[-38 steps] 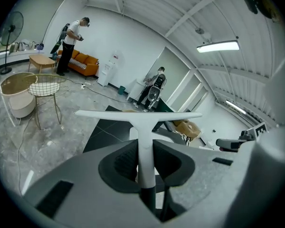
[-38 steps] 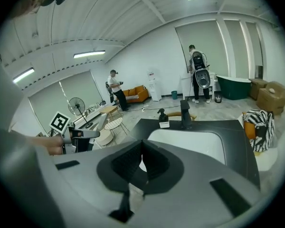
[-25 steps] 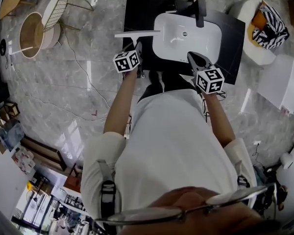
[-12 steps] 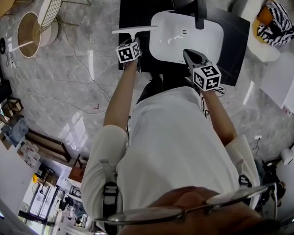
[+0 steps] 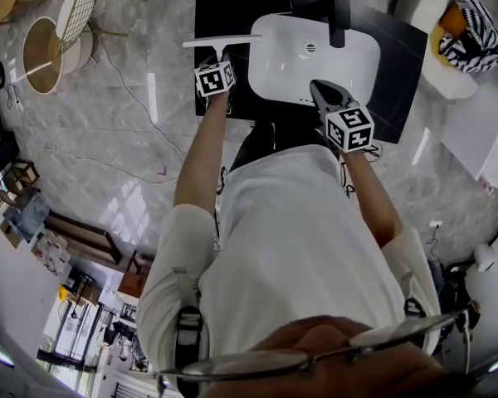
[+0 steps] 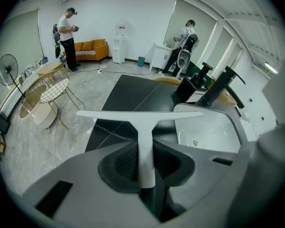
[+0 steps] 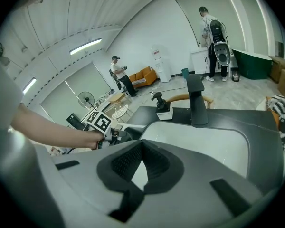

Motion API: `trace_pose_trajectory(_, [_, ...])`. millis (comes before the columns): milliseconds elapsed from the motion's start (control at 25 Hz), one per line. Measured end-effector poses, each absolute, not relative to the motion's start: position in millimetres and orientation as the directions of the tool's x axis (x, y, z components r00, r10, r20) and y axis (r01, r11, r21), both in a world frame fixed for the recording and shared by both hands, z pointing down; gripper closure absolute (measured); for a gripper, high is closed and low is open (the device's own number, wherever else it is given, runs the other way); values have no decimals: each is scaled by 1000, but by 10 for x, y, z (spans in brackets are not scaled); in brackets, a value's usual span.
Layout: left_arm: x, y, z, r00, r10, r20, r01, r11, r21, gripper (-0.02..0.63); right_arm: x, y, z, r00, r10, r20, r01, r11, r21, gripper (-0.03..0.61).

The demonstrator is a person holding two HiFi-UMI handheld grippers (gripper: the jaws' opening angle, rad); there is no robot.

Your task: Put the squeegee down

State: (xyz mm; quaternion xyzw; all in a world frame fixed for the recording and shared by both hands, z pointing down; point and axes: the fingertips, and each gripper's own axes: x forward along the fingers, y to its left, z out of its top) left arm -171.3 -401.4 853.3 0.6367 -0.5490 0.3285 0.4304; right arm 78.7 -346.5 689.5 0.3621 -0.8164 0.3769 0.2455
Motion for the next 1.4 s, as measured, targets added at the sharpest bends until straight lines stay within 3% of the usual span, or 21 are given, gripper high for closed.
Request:
trace_pose_trajectory(760, [-1803, -4048, 8618, 120, -428, 896, -991, 4, 135, 537, 982, -3432, 7068, -614, -390, 686, -779, 441, -446, 572])
trace_pose_trajectory(960, [-1792, -4017, 8548, 137, -449, 883, -987, 13, 159, 472, 965, -3456, 7039, -624, -391, 676, -770, 453, -449, 572])
trace_pose_trajectory(1400, [-1823, -3791, 8011, 150, -527, 836, -980, 30, 194, 469, 821, -3363, 6993, -658, -362, 660, -731, 517, -445, 572])
